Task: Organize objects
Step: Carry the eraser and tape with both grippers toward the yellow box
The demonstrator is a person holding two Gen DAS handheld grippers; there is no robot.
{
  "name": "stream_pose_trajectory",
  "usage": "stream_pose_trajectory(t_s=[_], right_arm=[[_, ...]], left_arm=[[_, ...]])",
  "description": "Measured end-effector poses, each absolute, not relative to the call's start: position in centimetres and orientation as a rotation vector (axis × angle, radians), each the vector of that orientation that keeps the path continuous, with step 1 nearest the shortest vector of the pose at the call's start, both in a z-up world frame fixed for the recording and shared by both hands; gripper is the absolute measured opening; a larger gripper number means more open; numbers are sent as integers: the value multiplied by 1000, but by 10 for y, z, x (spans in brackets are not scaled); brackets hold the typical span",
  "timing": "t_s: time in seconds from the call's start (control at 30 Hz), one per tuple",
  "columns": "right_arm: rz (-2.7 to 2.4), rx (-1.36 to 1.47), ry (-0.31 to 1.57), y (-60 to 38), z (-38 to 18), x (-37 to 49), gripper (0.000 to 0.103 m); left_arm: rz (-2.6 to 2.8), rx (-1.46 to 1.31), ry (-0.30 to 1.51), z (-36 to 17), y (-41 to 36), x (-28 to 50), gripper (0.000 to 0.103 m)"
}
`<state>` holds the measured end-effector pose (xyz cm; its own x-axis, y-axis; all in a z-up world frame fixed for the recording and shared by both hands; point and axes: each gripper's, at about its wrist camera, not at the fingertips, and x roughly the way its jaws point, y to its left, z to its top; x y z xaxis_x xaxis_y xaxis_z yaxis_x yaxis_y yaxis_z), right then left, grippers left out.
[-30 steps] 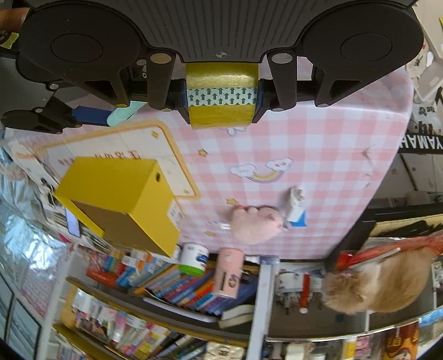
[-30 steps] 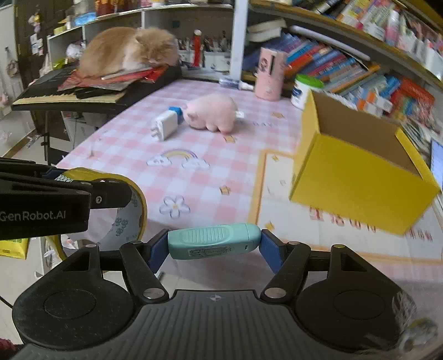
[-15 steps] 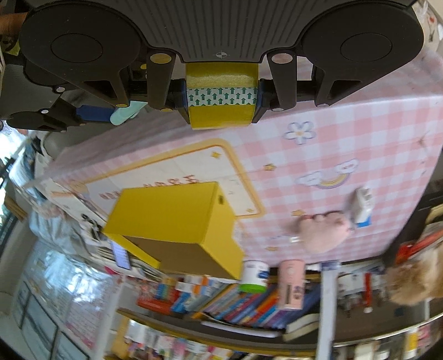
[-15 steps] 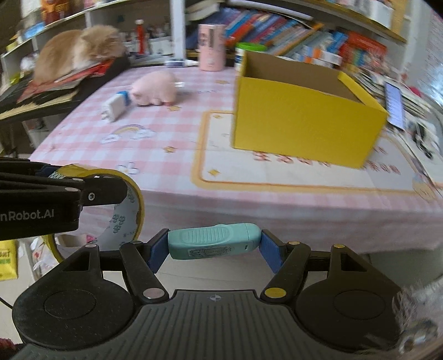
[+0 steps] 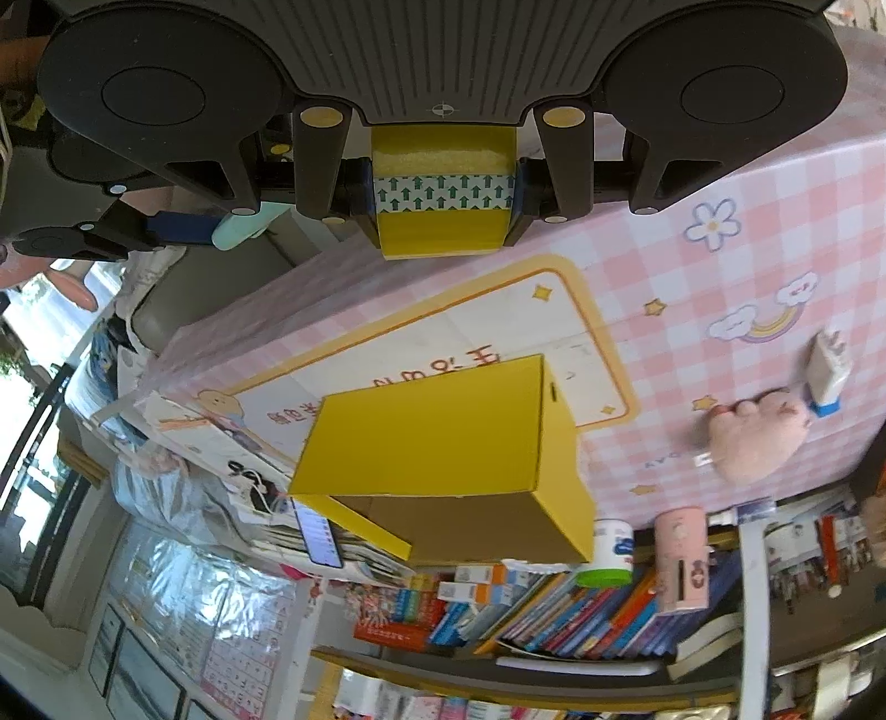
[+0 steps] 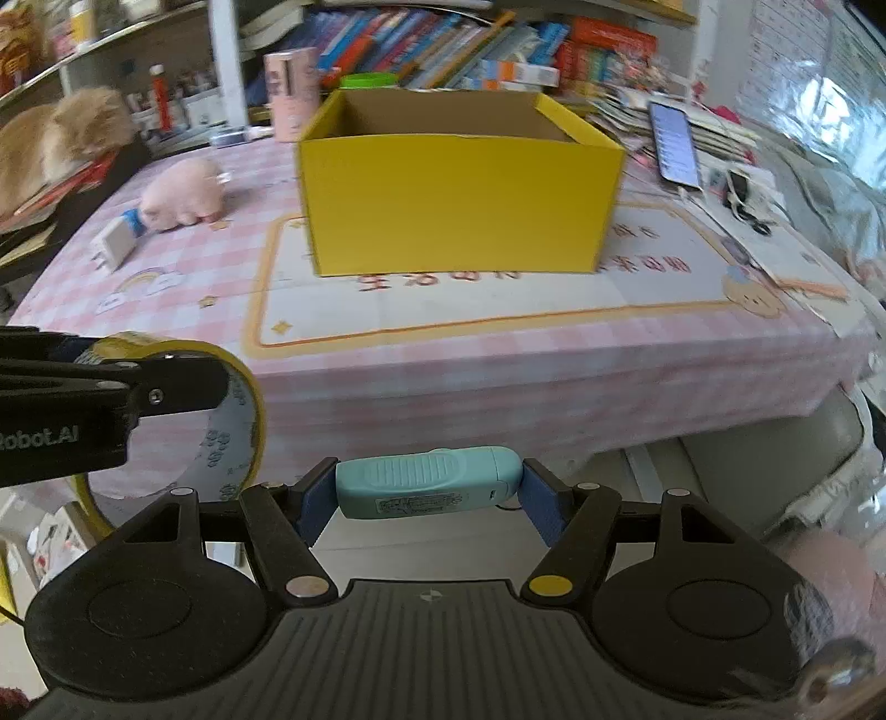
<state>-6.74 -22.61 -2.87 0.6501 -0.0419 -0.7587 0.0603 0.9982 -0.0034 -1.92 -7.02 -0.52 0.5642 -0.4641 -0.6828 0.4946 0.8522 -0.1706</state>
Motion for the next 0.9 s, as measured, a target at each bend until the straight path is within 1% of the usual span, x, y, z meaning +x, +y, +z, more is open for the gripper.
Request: stream_pose_trajectory(t_s=[0.27, 0.43, 0.73, 0.9], right_arm=[[-73, 39, 872, -243, -29, -51, 67], [-73, 33, 857, -252, -24, -36, 67], [-81, 138, 797, -288, 7, 11, 67], [-60, 153, 720, -306, 34, 42, 67]], left_arm=[[-561, 47, 767, -2, -83, -4, 40], [-557, 57, 717, 10, -92, 8, 40], [-552, 75, 539, 43, -111, 32, 40], [-515, 71, 464, 61, -124, 57, 40]])
